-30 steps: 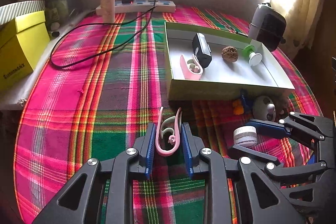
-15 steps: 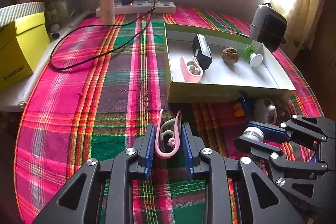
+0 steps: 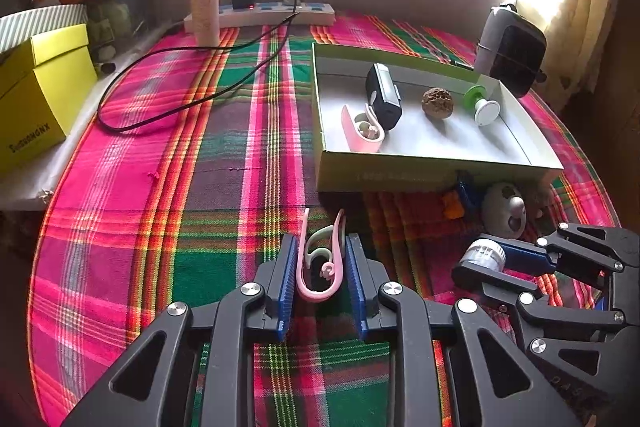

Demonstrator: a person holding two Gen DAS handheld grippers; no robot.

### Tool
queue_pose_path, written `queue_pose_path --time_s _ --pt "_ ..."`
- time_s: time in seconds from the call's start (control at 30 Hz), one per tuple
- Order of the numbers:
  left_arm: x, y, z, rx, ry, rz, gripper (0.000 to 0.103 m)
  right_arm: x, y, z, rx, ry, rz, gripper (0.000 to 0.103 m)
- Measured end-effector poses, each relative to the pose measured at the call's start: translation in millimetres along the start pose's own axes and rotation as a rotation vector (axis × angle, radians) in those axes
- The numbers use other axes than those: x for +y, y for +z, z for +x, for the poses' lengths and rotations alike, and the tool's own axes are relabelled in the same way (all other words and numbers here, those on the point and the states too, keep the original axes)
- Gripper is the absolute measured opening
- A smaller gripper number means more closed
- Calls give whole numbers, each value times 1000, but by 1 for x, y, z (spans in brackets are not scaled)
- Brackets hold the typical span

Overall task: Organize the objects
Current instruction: 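Hold the pink hook in the left tool while the right tool grasps the white jar lid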

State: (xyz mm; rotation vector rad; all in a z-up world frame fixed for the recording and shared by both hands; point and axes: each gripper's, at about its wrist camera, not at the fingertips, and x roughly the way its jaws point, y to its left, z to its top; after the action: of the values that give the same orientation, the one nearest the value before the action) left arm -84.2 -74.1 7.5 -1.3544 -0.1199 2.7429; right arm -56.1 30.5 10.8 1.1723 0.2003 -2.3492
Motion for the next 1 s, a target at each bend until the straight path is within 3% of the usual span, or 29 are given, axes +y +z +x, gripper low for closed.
queue_pose_path --time_s 1.0 --pt "-23 1 -17 -39 -10 36 22 -9 -1 -23 -71 -17 52 19"
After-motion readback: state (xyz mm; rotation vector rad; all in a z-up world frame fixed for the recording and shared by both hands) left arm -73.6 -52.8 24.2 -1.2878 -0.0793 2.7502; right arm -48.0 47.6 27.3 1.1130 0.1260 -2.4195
